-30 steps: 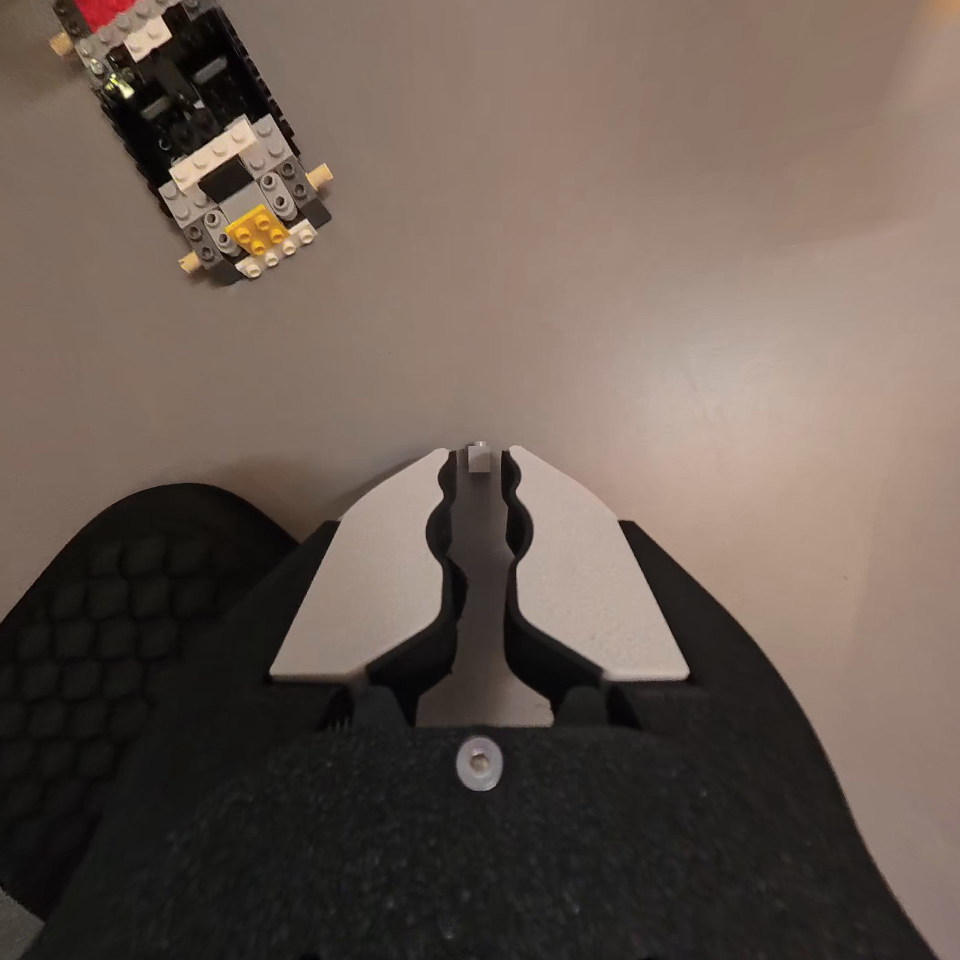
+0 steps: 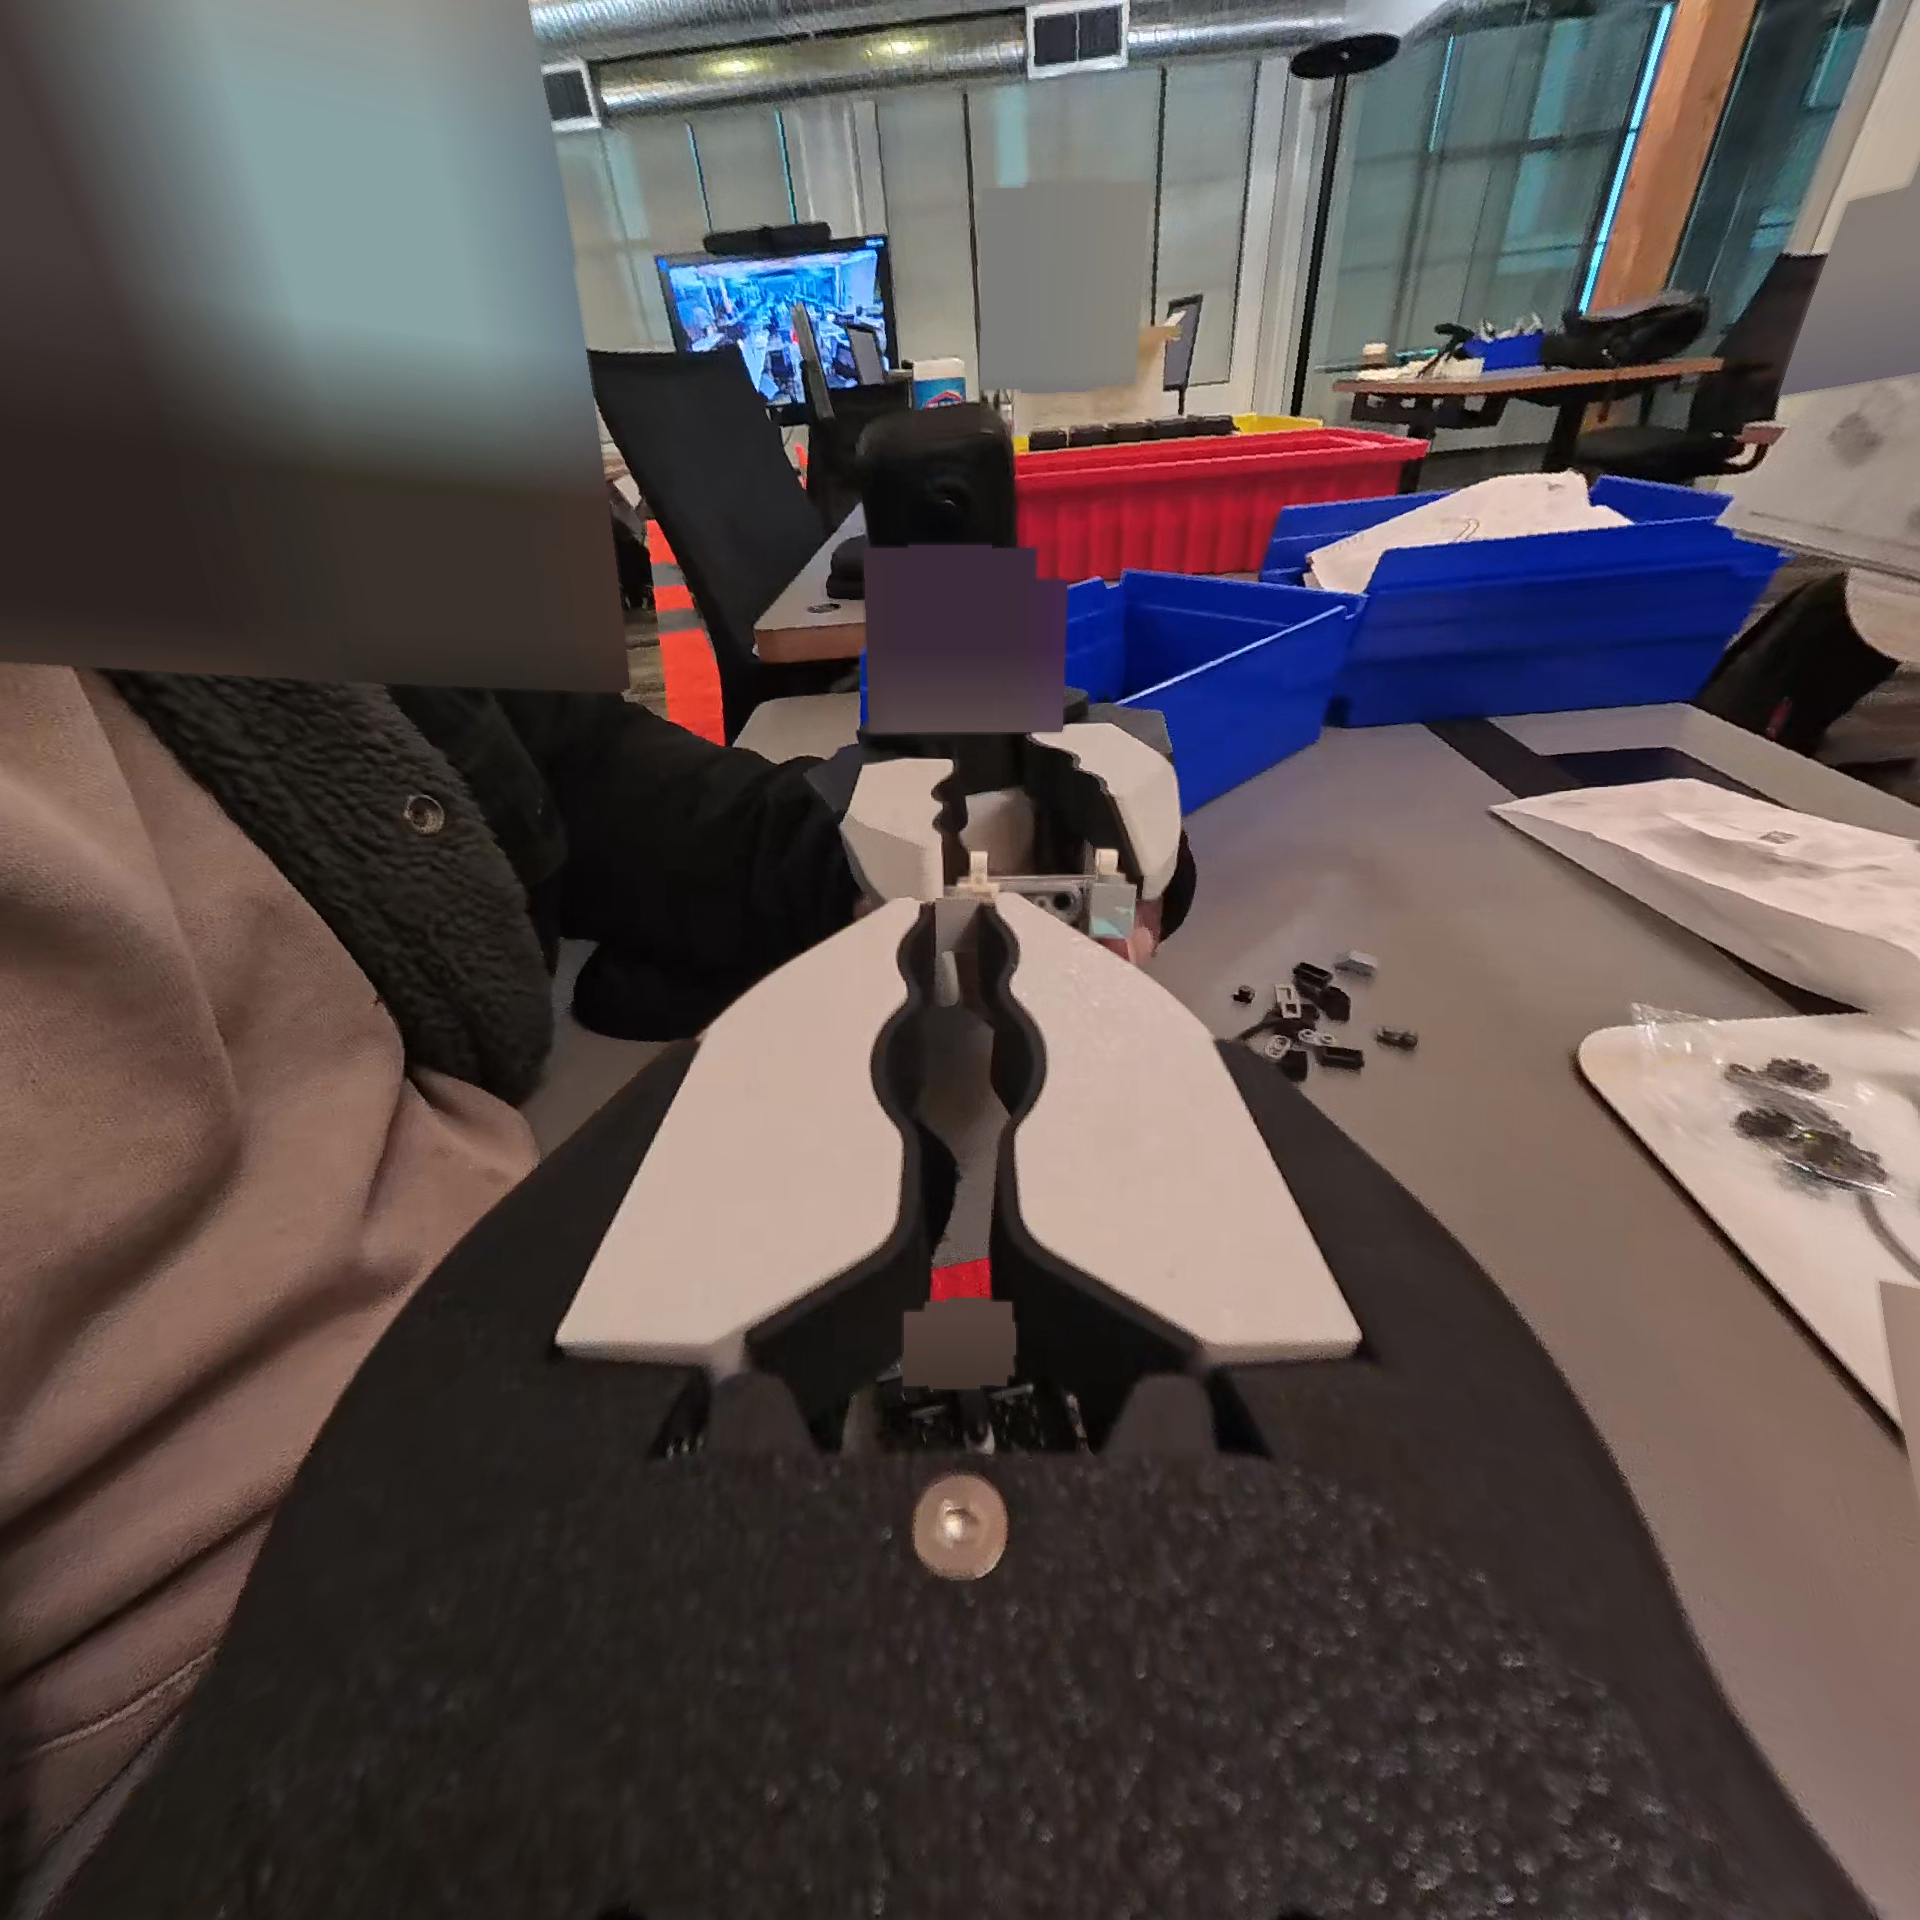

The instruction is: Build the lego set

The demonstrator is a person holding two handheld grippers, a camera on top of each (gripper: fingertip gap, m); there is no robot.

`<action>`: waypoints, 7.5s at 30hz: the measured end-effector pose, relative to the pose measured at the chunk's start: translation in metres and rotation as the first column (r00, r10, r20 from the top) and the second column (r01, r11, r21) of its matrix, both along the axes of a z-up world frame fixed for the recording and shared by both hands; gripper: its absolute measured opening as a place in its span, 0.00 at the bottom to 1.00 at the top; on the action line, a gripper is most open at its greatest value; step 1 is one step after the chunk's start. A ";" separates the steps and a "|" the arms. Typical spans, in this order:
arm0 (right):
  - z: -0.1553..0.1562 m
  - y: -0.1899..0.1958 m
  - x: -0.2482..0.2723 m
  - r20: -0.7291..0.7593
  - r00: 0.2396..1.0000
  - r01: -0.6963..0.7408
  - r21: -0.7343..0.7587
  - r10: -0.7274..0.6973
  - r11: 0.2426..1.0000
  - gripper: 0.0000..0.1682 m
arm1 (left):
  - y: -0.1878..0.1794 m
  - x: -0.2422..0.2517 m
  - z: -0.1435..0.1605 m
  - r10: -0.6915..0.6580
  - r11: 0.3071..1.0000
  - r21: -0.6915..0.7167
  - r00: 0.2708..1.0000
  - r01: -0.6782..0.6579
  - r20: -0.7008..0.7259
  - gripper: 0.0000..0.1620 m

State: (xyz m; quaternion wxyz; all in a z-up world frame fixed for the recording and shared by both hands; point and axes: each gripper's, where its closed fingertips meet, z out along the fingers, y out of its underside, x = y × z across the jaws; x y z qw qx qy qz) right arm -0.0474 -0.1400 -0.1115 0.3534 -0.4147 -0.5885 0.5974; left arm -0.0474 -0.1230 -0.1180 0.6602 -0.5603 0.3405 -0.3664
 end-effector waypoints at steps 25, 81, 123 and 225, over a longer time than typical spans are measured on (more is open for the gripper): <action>-0.001 0.006 -0.003 -0.067 0.996 0.045 -0.106 -0.052 0.993 0.04 | 0.000 -0.006 0.015 0.038 0.999 -0.030 0.994 -0.035 0.106 0.22; 0.001 0.064 0.026 -0.070 0.975 0.193 -0.216 -0.213 0.957 0.04 | 0.131 -0.161 -0.162 0.063 0.656 -0.464 0.656 -0.596 -0.753 0.13; -0.024 0.037 0.033 -0.024 1.000 0.009 -0.176 -0.013 0.984 0.04 | 0.026 0.024 -0.054 -0.134 0.902 -0.432 0.934 -0.024 -0.331 0.21; -0.037 0.035 0.024 0.029 1.000 -0.003 -0.182 0.008 0.983 0.04 | 0.026 0.029 -0.048 -0.177 0.810 -0.545 0.977 0.215 0.123 0.20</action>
